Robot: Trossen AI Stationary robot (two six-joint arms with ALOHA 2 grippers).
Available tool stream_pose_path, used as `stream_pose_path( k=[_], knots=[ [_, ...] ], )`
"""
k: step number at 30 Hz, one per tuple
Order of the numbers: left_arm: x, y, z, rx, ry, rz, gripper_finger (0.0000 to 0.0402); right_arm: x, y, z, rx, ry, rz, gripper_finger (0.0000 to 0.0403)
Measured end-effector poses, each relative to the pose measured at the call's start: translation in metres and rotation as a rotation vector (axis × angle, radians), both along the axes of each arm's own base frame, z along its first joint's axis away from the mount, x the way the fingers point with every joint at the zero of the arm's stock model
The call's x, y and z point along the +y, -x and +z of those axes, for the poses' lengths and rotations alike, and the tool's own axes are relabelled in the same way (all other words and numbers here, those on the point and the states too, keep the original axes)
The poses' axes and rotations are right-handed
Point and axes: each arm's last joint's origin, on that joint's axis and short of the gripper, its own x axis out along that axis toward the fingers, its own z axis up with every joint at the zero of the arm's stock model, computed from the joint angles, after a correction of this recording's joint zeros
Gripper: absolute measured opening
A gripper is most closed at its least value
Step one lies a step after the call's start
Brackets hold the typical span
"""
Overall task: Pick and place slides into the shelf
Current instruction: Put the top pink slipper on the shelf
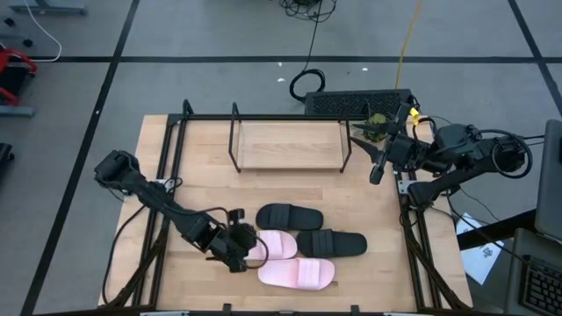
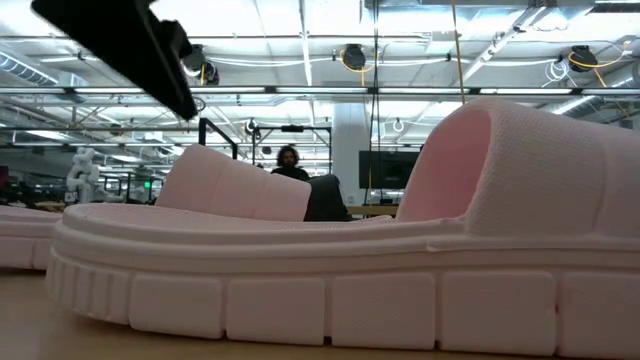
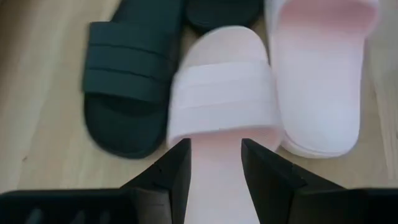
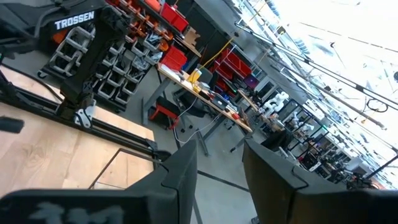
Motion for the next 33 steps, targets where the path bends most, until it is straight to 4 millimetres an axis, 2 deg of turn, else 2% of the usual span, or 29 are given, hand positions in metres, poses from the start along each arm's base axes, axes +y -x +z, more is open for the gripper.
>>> stream_pose_path(
  k=[5,12,23,30,33],
  knots=[
    [-0.001,-0.006,-0.015,0.042,-0.103,-0.061,0.0140,0.000,0.000,0.000,0.001,0.003,0.000,0.0118],
    [0.000,-0.016,-0.008,0.006,-0.244,-0.147,0.0140,0.000,0.000,0.001,-0.011,0.003,-0.002,0.0118],
    [-0.004,-0.013,-0.009,0.053,-0.319,-0.362,0.0140,0.000,0.000,0.002,-0.017,-0.006,-0.004,0.0118],
    [-0.007,-0.020,-0.032,0.118,-0.422,-0.457,0.0140,0.000,0.000,0.002,-0.018,-0.007,-0.004,0.0118],
    [-0.007,-0.023,-0.040,0.126,-0.495,-0.437,0.0140,0.000,0.000,0.002,-0.018,-0.007,-0.004,0.0118]
  ],
)
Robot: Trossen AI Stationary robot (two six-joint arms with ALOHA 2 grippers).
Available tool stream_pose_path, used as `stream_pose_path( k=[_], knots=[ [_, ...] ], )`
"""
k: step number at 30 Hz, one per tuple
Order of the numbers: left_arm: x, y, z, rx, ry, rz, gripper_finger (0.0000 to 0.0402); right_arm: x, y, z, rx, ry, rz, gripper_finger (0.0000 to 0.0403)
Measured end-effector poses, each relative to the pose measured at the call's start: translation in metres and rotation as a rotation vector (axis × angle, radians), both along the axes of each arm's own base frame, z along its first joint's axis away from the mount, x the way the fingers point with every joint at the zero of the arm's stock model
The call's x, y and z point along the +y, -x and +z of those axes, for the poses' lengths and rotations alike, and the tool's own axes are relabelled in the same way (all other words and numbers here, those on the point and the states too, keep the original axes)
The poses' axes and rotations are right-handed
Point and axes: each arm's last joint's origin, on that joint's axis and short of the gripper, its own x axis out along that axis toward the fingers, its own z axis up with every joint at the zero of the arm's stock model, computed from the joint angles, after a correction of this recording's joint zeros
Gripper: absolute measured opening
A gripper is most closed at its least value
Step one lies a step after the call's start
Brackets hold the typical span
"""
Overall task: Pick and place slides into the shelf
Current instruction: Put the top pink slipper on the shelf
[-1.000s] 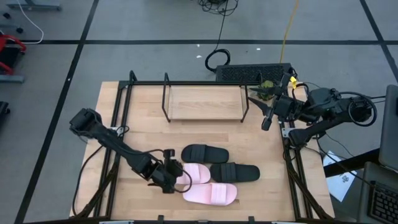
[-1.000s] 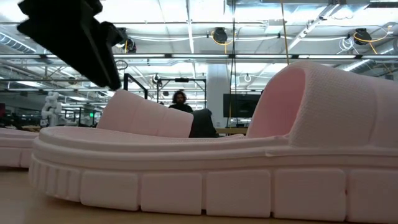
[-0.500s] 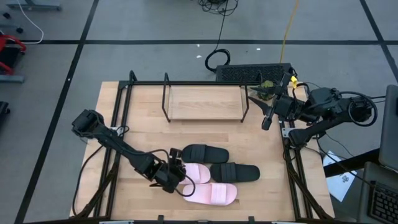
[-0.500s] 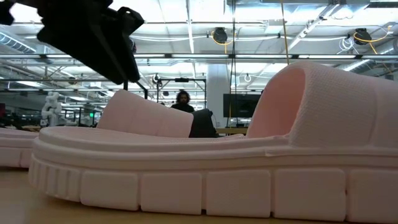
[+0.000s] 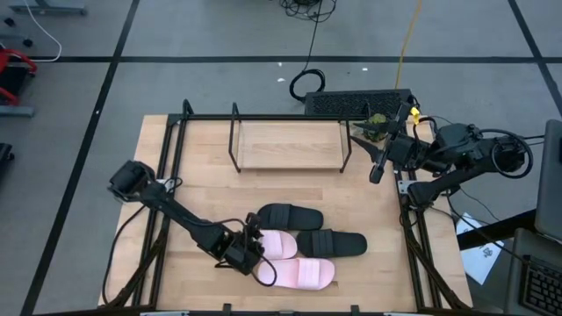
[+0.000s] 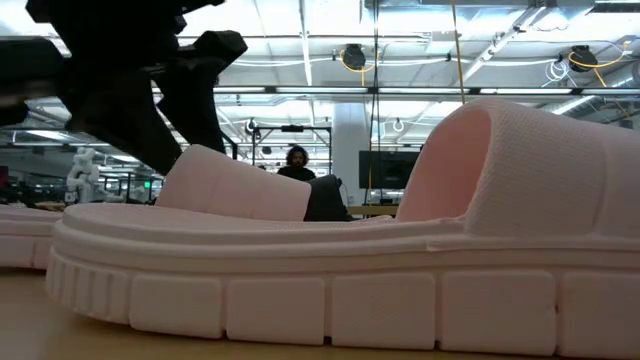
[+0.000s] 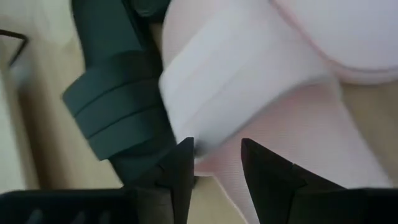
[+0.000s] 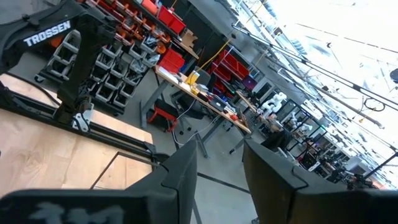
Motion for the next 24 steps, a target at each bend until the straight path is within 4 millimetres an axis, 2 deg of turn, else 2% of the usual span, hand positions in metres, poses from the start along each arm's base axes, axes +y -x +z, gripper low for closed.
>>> stream_pose_path(
  k=[16,24],
  knots=[
    [-0.001,-0.009,-0.001,-0.054,0.021,-0.012,0.0140,0.000,0.000,0.000,-0.004,-0.001,0.000,0.0118],
    [-0.005,-0.017,-0.023,-0.043,0.007,-0.009,0.0140,0.000,0.000,0.000,-0.003,-0.001,0.001,0.0118]
  ],
)
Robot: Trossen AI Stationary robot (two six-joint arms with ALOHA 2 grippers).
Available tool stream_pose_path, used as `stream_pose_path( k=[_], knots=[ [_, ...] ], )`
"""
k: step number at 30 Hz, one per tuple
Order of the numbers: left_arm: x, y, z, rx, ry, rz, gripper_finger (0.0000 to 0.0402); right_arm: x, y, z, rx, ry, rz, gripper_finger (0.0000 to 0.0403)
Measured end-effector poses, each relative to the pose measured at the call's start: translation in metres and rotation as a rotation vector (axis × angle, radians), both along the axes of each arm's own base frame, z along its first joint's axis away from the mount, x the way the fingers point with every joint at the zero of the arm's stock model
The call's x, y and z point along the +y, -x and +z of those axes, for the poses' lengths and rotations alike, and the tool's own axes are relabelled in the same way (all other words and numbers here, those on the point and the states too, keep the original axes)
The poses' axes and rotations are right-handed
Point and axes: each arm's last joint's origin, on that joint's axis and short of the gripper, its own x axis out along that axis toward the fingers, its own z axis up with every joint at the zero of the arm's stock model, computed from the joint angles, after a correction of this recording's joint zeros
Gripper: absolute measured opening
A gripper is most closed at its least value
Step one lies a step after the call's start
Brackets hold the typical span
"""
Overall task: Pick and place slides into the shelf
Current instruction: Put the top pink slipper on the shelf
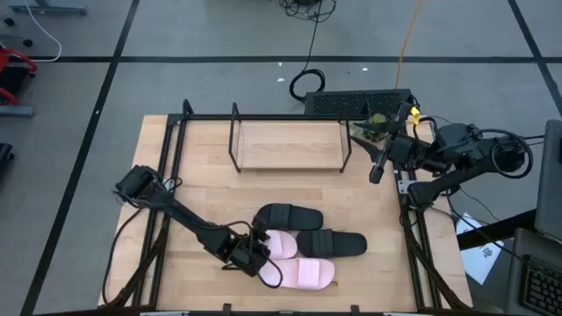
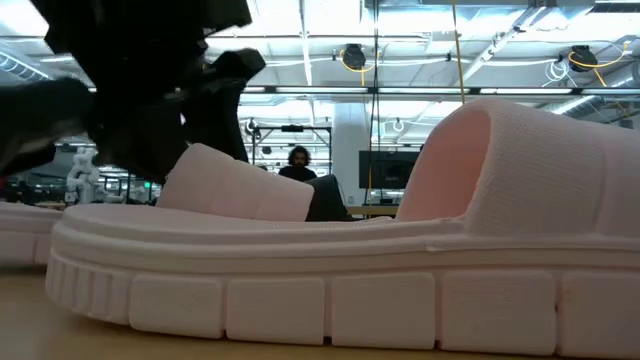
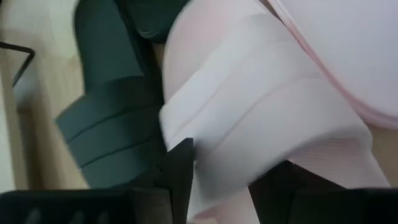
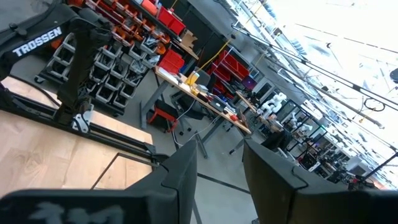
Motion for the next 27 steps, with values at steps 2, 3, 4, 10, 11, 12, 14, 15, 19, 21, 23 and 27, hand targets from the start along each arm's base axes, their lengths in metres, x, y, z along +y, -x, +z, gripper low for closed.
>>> stream_pose_path(
  k=[2,3,4,10,11,12,14,15,19,21,23,27],
  knots=[
    [-0.001,-0.001,-0.004,-0.001,0.003,0.008,0.0139,0.000,-0.001,0.000,0.002,0.000,0.000,0.0118],
    [-0.001,-0.002,-0.006,-0.006,0.000,0.018,0.0136,0.000,-0.001,-0.001,0.003,0.001,0.001,0.0118],
    [-0.001,-0.002,-0.006,-0.009,0.000,0.027,0.0130,0.001,-0.003,-0.001,0.007,0.001,0.001,0.0118],
    [0.001,0.000,0.003,-0.039,0.031,0.068,0.0027,0.003,-0.010,-0.005,0.027,0.006,0.003,0.0118],
    [0.001,0.000,0.005,-0.047,0.043,0.081,0.0015,0.003,-0.011,-0.005,0.031,0.008,0.003,0.0118],
    [0.002,0.000,0.007,-0.054,0.055,0.095,0.0011,0.004,-0.012,-0.006,0.035,0.011,0.003,0.0118],
    [0.003,0.001,0.011,-0.060,0.070,0.116,0.0011,0.004,-0.015,-0.007,0.042,0.014,0.003,0.0118],
    [0.004,0.002,0.013,-0.062,0.079,0.128,0.0011,0.004,-0.015,-0.007,0.043,0.016,0.003,0.0118],
    [0.004,0.006,0.022,-0.014,0.079,0.168,0.0005,0.004,-0.015,-0.006,0.036,0.015,0.003,0.0118],
    [0.002,0.008,0.031,0.029,0.062,0.176,0.0004,0.004,-0.015,-0.004,0.018,0.011,0.003,0.0118],
    [-0.001,0.007,0.042,0.063,0.059,0.167,0.0003,0.004,-0.015,-0.002,-0.006,0.004,0.003,0.0118],
    [-0.005,0.005,0.071,0.079,0.076,0.223,0.0003,0.004,-0.014,0.000,-0.028,0.001,0.003,0.0118]
  ],
)
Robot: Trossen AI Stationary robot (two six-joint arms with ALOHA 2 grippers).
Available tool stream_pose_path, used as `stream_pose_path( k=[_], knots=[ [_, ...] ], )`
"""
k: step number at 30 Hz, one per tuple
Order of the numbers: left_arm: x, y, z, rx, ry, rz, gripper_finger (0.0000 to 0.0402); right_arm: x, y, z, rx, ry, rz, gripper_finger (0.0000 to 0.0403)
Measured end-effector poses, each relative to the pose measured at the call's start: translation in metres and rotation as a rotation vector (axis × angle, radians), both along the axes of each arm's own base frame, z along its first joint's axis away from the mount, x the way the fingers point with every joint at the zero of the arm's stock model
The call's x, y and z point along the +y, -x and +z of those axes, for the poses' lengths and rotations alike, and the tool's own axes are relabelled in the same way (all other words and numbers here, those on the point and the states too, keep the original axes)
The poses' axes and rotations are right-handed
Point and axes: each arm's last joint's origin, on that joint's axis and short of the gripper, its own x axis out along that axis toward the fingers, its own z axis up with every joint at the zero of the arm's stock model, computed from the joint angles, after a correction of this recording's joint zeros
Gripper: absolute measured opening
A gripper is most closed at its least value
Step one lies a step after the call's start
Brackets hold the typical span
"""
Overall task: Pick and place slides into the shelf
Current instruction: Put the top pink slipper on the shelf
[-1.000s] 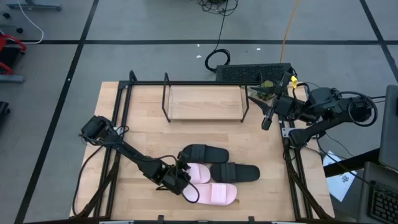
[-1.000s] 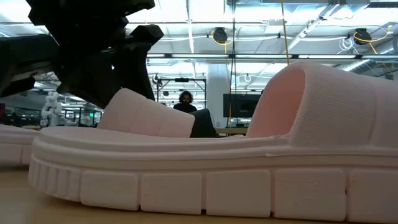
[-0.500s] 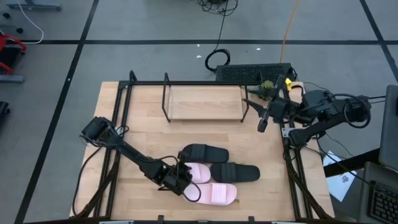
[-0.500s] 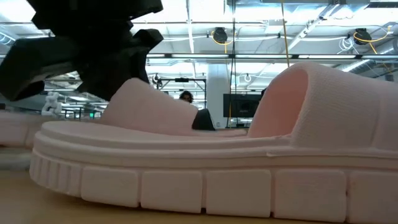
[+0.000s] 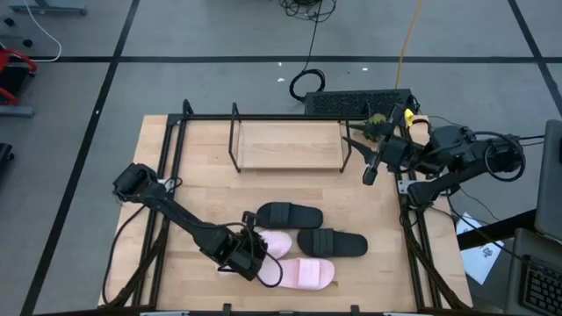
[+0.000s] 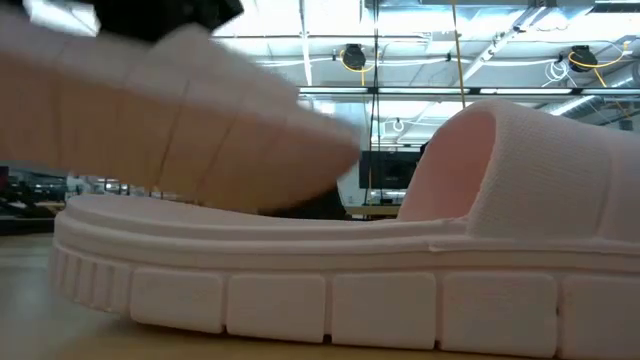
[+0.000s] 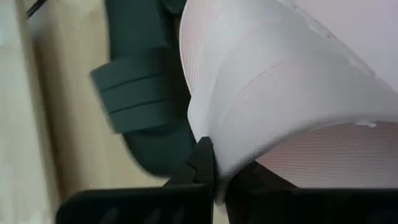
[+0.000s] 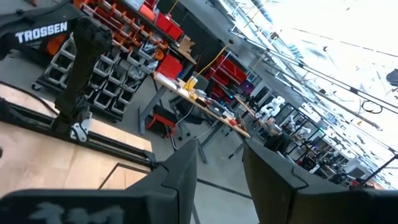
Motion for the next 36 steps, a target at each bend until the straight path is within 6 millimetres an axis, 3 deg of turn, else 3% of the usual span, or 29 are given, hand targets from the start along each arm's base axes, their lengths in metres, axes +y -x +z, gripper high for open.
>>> stream_pose_path(
  k=[4,8,12,17,22,28,32,36],
  knots=[
    [0.003,-0.003,0.041,-0.046,-0.046,0.111,0.0002,0.000,0.000,0.001,-0.009,-0.002,0.000,0.0118],
    [0.019,-0.007,0.088,-0.171,-0.101,0.296,0.0001,0.000,0.000,0.005,-0.037,0.025,-0.003,0.0118],
    [0.049,-0.014,0.137,-0.362,-0.094,0.515,0.0001,0.000,0.001,0.010,-0.080,0.046,-0.008,0.0118],
    [0.100,-0.028,0.176,-0.542,-0.098,0.723,0.0000,-0.002,0.004,0.021,-0.145,0.119,-0.066,0.0118],
    [0.169,-0.037,0.180,-0.551,-0.137,0.922,0.0000,-0.007,0.011,0.034,-0.229,0.145,-0.221,0.0118],
    [0.243,-0.041,0.172,-0.465,-0.025,1.087,0.0000,-0.011,0.017,0.041,-0.248,0.135,-0.352,0.0118],
    [0.270,-0.039,0.165,-0.404,-0.054,1.121,0.0000,-0.012,0.018,0.040,-0.206,0.158,-0.400,0.0118],
    [0.282,-0.046,0.150,-0.292,-0.102,1.080,0.0000,-0.012,0.018,0.039,-0.185,0.173,-0.419,0.0118]
  ],
)
